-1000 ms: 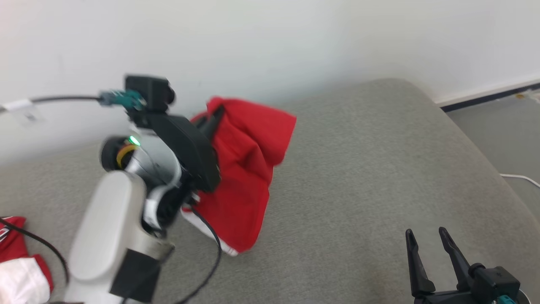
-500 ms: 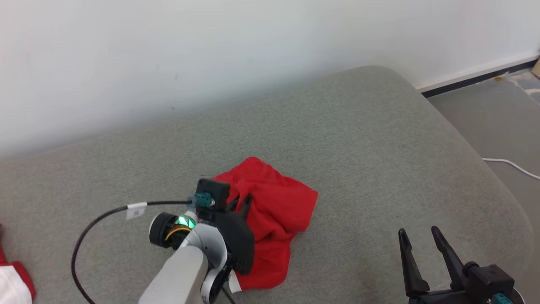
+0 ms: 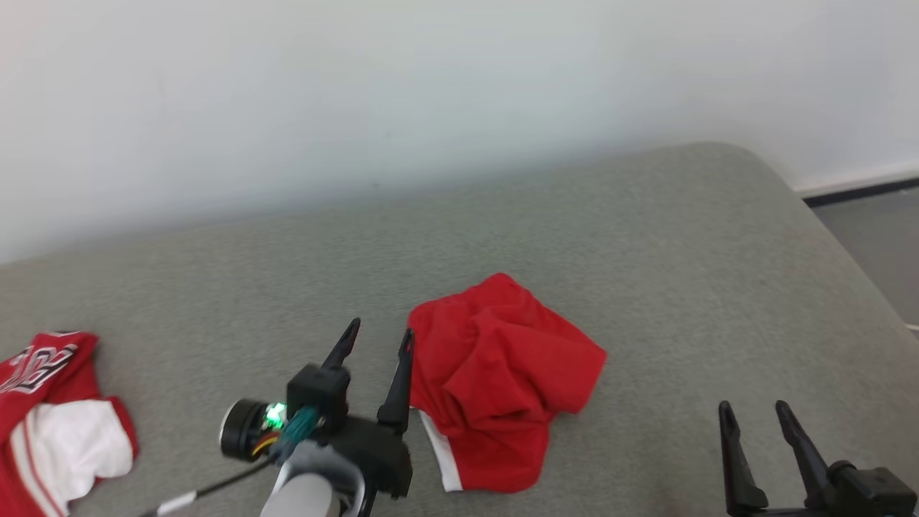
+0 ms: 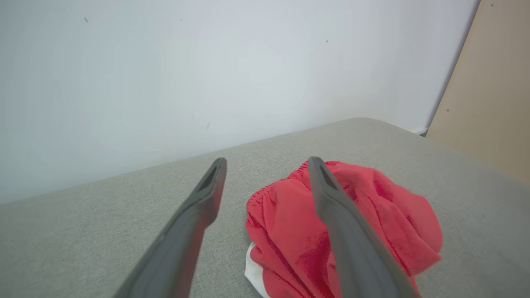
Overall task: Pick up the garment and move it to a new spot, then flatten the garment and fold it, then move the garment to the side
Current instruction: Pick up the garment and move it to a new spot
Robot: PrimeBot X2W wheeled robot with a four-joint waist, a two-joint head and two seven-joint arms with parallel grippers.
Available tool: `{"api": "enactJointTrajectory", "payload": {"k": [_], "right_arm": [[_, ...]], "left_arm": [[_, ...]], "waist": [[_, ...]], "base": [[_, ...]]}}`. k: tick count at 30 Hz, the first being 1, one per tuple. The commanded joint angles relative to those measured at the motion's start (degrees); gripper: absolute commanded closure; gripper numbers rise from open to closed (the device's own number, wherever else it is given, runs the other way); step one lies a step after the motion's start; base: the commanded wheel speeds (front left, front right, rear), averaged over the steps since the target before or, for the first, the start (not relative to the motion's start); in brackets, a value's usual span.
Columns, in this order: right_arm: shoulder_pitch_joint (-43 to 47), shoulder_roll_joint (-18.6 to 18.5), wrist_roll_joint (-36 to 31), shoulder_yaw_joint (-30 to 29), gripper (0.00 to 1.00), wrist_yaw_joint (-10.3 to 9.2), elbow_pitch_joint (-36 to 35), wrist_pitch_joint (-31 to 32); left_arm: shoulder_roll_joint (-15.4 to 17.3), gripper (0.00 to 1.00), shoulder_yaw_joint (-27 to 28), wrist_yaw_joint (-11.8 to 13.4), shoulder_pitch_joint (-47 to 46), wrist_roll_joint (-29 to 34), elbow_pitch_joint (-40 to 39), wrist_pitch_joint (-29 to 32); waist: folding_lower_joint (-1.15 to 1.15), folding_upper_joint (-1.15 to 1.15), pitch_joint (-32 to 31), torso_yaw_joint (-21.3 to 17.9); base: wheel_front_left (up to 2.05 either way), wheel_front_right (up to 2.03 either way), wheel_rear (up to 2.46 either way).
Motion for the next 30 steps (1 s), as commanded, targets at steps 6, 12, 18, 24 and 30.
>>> {"api": "enactJointTrajectory", "payload": {"k": [6, 12, 18, 24, 30], "right_arm": [[1.8, 0.0, -2.2, -1.8, 0.0, -0.12, -0.9, -0.4], [2.8, 0.0, -3.0, -2.4, 0.0, -0.12, -0.6, -1.3], [3.6, 0.0, -2.6, -1.8, 0.0, -0.12, 0.5, -2.5], [4.4, 0.0, -3.5, -0.8, 0.0, -0.12, 1.4, -2.9], [5.4, 0.0, -3.8, -0.2, 0.0, -0.12, 1.5, -4.2]], "left_arm": [[2.3, 0.0, 5.4, 2.8, 11.9, 1.3, -13.0, -3.1], [2.2, 0.0, 11.9, 2.7, 21.5, 3.9, -22.5, -3.0], [1.4, 0.0, 17.5, -0.4, 29.5, 6.3, -26.2, -3.1], [1.3, 0.0, 21.4, -3.5, 34.3, 8.1, -25.3, -3.1], [0.4, 0.0, 25.1, -5.3, 36.3, 8.9, -23.9, -3.1]], "waist": [[0.0, 0.0, -2.0, 8.4], [0.0, 0.0, -2.5, 10.8], [0.0, 0.0, -3.4, 12.0], [0.0, 0.0, -4.3, 12.2], [0.0, 0.0, -4.6, 12.2]], "base": [[0.0, 0.0, 0.0], [0.0, 0.0, 0.0], [0.0, 0.0, 0.0], [0.0, 0.0, 0.0], [0.0, 0.0, 0.0]]}}
